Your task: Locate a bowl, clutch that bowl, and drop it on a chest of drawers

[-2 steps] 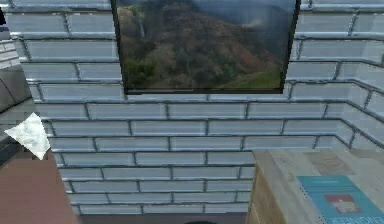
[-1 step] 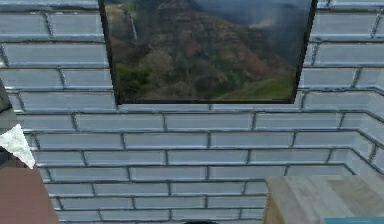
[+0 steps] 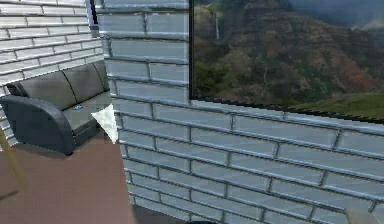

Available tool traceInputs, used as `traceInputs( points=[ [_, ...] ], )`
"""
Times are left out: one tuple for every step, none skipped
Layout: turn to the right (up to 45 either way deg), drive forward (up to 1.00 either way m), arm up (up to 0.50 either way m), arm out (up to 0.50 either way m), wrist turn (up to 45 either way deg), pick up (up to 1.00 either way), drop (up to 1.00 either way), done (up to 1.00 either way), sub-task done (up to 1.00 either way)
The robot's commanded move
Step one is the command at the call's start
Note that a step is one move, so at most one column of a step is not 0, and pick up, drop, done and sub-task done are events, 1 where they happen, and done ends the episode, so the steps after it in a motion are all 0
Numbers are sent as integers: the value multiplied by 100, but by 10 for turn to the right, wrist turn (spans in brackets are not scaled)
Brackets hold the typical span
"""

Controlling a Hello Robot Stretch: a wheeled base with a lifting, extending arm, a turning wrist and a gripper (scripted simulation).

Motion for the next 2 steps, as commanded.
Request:
traceInputs(
  points=[
    [0, 0, 0, 34, 0, 0, 0, 0, 0],
    [0, 0, 0, 0, 450, 0, 0, 0, 0]
  ],
)
